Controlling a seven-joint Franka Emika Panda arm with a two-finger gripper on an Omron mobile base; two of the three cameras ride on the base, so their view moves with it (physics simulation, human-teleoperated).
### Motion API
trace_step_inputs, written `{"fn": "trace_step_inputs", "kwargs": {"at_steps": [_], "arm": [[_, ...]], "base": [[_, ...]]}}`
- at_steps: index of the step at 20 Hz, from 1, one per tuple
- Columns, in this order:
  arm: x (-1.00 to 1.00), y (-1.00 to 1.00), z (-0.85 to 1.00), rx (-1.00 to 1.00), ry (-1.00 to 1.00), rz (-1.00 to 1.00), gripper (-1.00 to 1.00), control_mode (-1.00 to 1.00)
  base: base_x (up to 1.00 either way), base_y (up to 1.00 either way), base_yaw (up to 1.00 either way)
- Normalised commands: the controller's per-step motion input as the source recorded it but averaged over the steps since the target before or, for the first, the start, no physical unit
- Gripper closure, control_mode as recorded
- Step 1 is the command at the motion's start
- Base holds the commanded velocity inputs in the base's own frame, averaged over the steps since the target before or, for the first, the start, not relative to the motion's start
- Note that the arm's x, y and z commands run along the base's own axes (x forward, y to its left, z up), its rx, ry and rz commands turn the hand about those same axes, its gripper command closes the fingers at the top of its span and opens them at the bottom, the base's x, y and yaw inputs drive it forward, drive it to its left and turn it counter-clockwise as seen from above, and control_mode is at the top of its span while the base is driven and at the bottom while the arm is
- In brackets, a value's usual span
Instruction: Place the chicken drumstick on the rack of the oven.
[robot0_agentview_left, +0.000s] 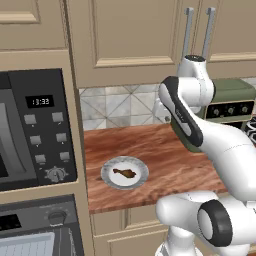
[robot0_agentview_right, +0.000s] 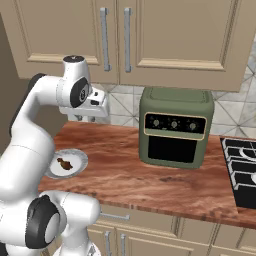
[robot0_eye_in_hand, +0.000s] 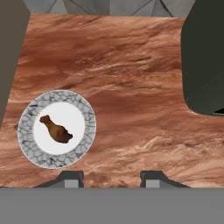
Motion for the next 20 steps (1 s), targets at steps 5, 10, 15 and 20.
{"fn": "trace_step_inputs", "kwargs": {"at_steps": [5, 10, 15, 20], "arm": [[-0.03, 0.06, -0.06, 0.0, 0.01, 0.0, -1.0, -1.0], [-0.06, 0.71, -0.4, 0.0, 0.08, 0.25, -1.0, -1.0], [-0.14, 0.62, -0.45, -0.05, 0.06, 0.37, -1.0, -1.0], [0.0, 0.67, -0.48, -0.03, 0.08, 0.33, -1.0, -1.0]], "base": [[0.0, 0.0, 0.0], [0.0, 0.0, 0.0], [0.0, 0.0, 0.0], [0.0, 0.0, 0.0]]}}
